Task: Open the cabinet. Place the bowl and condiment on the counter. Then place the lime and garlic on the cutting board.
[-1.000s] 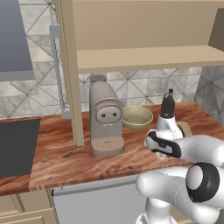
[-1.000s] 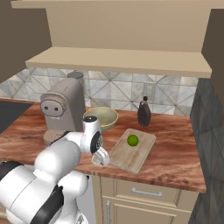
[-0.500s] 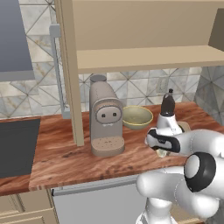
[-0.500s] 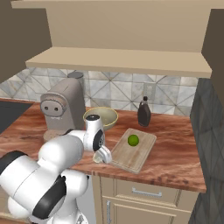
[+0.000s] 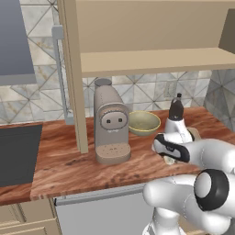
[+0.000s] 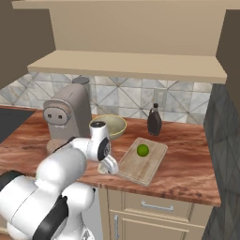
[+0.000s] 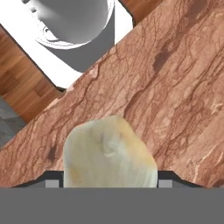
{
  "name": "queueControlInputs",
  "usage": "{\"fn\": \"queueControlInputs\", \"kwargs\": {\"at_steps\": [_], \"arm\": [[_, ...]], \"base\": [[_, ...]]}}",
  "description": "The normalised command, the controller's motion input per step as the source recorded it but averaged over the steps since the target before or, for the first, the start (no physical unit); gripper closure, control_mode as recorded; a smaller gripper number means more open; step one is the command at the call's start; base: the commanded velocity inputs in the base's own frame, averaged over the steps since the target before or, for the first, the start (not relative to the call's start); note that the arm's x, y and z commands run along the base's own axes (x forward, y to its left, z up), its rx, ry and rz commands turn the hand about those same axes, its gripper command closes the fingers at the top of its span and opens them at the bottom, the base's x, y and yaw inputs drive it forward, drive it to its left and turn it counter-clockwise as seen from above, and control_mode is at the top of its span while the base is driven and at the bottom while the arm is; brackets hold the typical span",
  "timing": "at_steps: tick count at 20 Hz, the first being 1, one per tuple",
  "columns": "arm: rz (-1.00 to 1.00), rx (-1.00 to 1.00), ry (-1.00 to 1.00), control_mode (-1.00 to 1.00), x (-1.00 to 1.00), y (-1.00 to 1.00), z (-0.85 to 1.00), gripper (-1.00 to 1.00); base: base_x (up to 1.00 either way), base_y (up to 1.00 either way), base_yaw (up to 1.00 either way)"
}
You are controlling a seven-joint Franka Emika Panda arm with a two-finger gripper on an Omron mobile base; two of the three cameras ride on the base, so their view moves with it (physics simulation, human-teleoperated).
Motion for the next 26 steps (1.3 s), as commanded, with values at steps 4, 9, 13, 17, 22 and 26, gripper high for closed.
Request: {"fn": "queueControlInputs", "kwargs": {"at_steps": [4,9,13,17,22,26], "arm": [[0.00,0.00,-0.01,-1.00,-0.12,0.16,0.43,1.00],[-0.01,0.00,0.00,-1.00,0.01,-0.10,0.73,1.00],[-0.01,0.00,0.00,-1.00,0.05,-0.41,0.69,1.00],[0.00,0.00,0.00,-1.00,0.09,-0.57,0.27,1.00],[0.02,0.01,0.00,-1.00,0.03,-0.52,-0.04,1.00],[0.07,0.00,0.00,-1.00,0.10,-0.24,-0.17,1.00]], "base": [[0.00,0.00,0.00],[0.00,0.00,0.00],[0.00,0.00,0.00],[0.00,0.00,0.00],[0.00,0.00,0.00],[0.00,0.00,0.00]]}}
